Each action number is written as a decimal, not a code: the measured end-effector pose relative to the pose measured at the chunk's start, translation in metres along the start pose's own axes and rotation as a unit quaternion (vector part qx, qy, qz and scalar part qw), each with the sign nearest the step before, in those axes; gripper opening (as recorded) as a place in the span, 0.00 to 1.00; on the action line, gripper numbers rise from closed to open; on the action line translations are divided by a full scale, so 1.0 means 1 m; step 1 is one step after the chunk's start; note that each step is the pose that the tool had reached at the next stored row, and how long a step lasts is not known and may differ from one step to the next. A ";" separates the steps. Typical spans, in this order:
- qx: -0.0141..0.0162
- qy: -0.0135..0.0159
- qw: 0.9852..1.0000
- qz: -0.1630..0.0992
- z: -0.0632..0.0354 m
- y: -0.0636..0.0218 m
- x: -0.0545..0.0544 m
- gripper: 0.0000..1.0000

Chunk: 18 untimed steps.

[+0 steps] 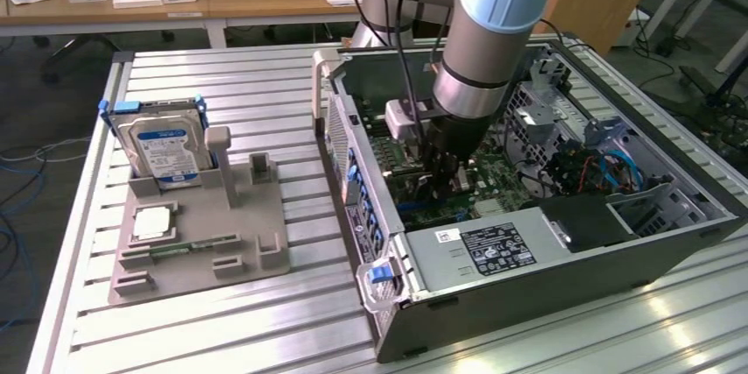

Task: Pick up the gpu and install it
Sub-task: 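Insert the gpu into the slot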

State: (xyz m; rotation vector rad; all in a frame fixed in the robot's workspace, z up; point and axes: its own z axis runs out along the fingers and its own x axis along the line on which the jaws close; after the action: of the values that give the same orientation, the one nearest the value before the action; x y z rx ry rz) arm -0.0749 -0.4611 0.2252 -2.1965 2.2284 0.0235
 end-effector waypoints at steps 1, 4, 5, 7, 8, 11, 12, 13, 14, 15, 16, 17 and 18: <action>0.000 0.001 1.000 0.002 -0.0001 0.0000 0.000 0.28; 0.000 0.003 1.000 0.006 0.0000 0.0000 -0.001 0.28; 0.000 0.003 1.000 0.006 0.0000 0.0000 -0.001 0.28; 0.000 0.003 1.000 0.006 0.0000 0.0000 -0.001 0.28; 0.000 0.003 1.000 0.006 0.0000 0.0000 -0.001 0.28; 0.000 0.003 1.000 0.006 0.0002 0.0000 -0.002 0.28; 0.000 0.003 1.000 0.006 0.0003 -0.0001 -0.002 0.28; 0.000 0.003 1.000 0.006 0.0005 -0.0001 -0.002 0.28; 0.000 0.003 1.000 0.006 0.0009 0.0000 -0.003 0.28; 0.000 0.003 1.000 0.006 0.0012 0.0001 -0.003 0.28; 0.000 0.003 1.000 0.006 0.0015 0.0003 -0.003 0.28; 0.000 0.003 1.000 0.006 0.0017 0.0006 -0.003 0.28; 0.000 0.003 1.000 0.006 0.0018 0.0006 -0.003 0.28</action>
State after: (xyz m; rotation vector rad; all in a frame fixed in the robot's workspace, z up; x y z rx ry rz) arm -0.0754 -0.4585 0.2234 -2.1858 2.2447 0.0168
